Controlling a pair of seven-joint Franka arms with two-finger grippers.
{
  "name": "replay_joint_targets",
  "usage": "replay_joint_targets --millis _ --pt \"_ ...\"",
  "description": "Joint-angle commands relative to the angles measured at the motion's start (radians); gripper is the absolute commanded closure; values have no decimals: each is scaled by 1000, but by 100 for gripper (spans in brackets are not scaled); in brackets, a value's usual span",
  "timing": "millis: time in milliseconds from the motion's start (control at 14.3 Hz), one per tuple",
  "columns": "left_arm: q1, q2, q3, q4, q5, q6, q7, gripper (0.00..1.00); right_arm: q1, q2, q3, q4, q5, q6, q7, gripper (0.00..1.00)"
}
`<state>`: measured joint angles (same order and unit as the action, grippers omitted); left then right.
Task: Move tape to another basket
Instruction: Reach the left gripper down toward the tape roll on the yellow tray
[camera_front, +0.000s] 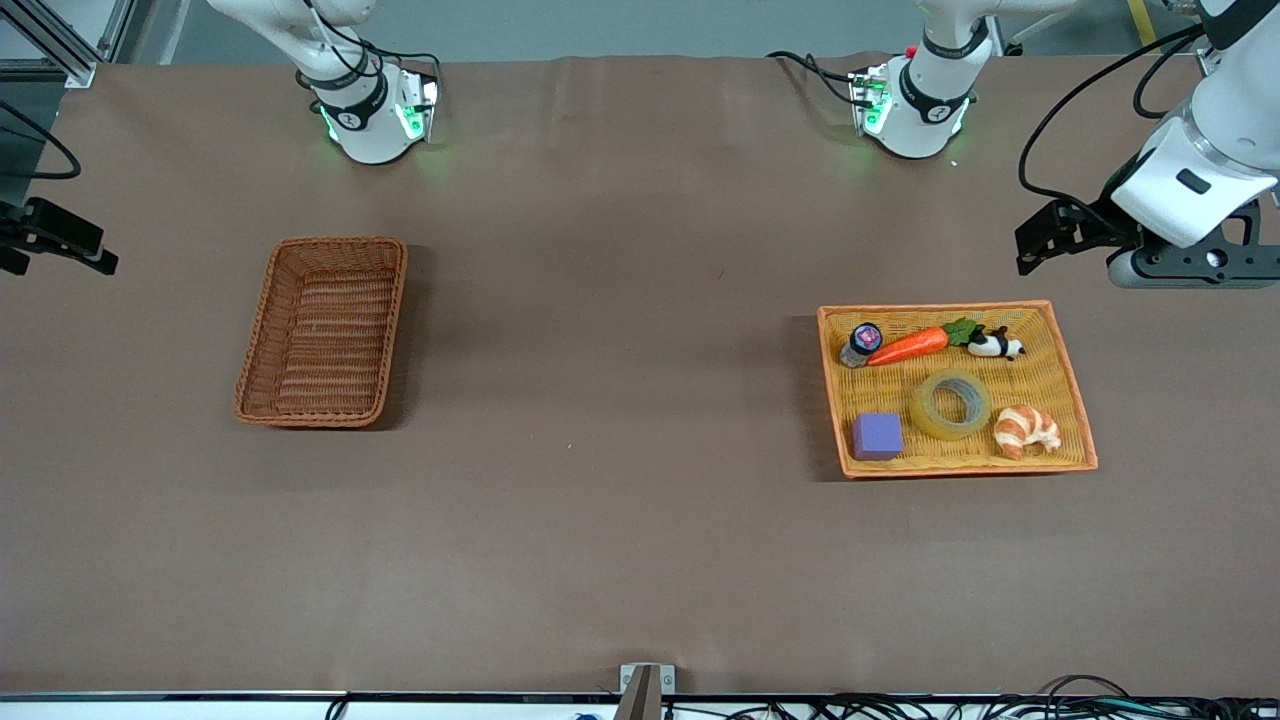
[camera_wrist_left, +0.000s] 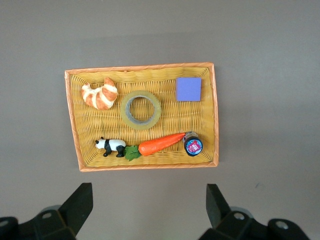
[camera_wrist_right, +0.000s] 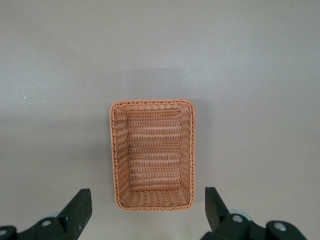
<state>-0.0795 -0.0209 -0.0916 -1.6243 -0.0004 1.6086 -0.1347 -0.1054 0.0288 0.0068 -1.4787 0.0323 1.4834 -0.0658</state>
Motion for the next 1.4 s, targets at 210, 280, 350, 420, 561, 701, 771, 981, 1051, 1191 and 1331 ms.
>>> replay_joint_targets --millis 210,280,350,420,561,701,771,981,1051,1191,1331 --pt "-20 47 15 14 31 31 10 0 -2 -6 1 -8 15 5 17 0" --pt "-31 55 3 14 64 100 -8 0 -2 -6 1 -9 14 5 17 0" --pt "-32 59 1 15 65 99 3 0 0 -6 1 -9 15 5 17 0" --pt "-28 56 3 8 66 97 13 0 0 -6 1 -11 14 6 17 0" --pt "-23 68 10 6 56 105 13 0 0 -6 1 -11 14 6 17 0" --pt "-20 73 50 -37 17 109 15 0 -2 -6 1 -12 14 5 17 0" --pt "-20 75 58 -64 14 129 20 0 -2 -6 1 -12 14 6 17 0" --pt "-17 82 75 -239 20 305 35 0 -2 -4 1 -12 14 6 18 0" --pt "-17 85 79 -305 28 380 36 0 -2 -4 1 -12 14 6 18 0" --pt "-17 119 99 -377 30 485 38 0 -4 -3 1 -12 14 6 18 0" --pt "-16 186 116 -382 31 510 79 0 -4 -3 1 -14 14 8 18 0"
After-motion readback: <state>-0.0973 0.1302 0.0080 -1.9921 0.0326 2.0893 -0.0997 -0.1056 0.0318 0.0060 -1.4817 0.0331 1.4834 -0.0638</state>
